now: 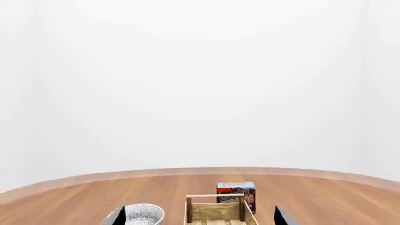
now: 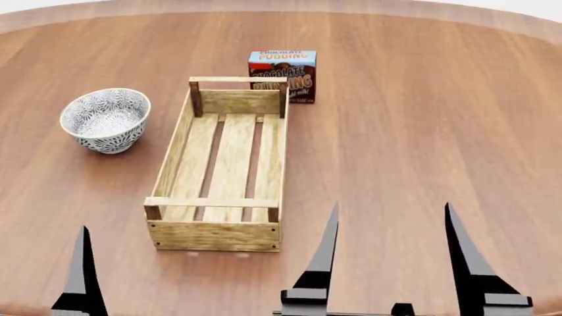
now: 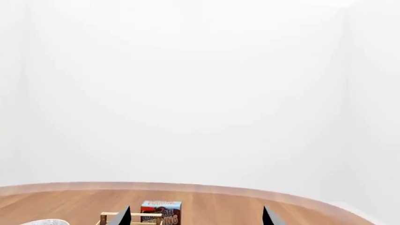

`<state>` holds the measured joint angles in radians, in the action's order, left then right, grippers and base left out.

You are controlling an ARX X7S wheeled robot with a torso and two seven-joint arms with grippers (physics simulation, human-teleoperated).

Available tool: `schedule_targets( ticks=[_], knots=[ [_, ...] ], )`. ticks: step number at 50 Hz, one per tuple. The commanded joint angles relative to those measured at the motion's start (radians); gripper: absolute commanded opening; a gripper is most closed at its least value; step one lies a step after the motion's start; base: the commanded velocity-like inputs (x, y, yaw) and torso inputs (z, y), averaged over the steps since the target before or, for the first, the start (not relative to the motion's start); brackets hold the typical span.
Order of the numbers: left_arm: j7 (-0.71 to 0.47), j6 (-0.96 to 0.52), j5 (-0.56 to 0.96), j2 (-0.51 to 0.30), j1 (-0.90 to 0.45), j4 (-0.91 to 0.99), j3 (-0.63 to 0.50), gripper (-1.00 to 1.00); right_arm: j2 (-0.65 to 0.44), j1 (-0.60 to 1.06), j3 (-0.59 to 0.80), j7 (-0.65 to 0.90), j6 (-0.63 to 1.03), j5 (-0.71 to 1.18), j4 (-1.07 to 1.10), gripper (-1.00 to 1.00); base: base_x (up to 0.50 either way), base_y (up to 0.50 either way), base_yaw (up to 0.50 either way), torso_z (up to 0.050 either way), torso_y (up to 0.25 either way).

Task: Pick up the bowl on the left and put it in the tray.

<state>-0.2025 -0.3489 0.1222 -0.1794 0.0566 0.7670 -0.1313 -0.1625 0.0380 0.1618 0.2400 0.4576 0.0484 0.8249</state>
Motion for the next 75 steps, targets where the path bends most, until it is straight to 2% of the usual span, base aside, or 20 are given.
schedule_targets(
  ticks=[1,43,46,47,50,67,75],
  knots=[
    [0.003,-0.002,0.007,0.007,0.009,0.062,0.046,1.0,0.009,-0.006,-0.018,-0.03,-0.013,0.013,-0.002,1.0,0.5,0.0,0.0,0.0,0.0],
    [-0.036,-0.007,0.022,-0.022,0.01,0.063,0.021,1.0,-0.019,-0.002,0.001,0.006,-0.014,0.041,0.0,1.0,0.5,0.0,0.0,0.0,0.0],
    [-0.039,-0.006,0.024,-0.023,0.011,0.062,0.022,1.0,-0.021,-0.009,-0.002,0.011,-0.039,0.042,-0.003,1.0,0.0,0.0,0.0,0.0,0.0],
    [-0.041,-0.006,0.025,-0.023,0.011,0.061,0.023,1.0,-0.039,0.005,0.028,0.019,0.016,-0.003,0.004,1.0,0.0,0.0,0.0,0.0,0.0],
    [-0.044,-0.005,0.026,-0.024,0.009,0.055,0.022,1.0,-0.045,0.01,0.043,0.02,0.02,-0.014,0.003,1.0,0.0,0.37,0.0,0.0,0.0],
    [-0.063,-0.023,0.037,-0.029,0.004,0.054,0.02,1.0,-0.044,0.002,0.023,0.027,-0.005,0.027,0.005,1.0,0.0,0.5,0.0,0.0,0.0],
    [-0.068,-0.043,0.052,-0.033,-0.001,0.062,0.021,1.0,-0.042,-0.002,0.012,0.032,-0.02,0.048,0.006,1.0,0.0,0.02,0.0,0.03,0.0]
  ],
)
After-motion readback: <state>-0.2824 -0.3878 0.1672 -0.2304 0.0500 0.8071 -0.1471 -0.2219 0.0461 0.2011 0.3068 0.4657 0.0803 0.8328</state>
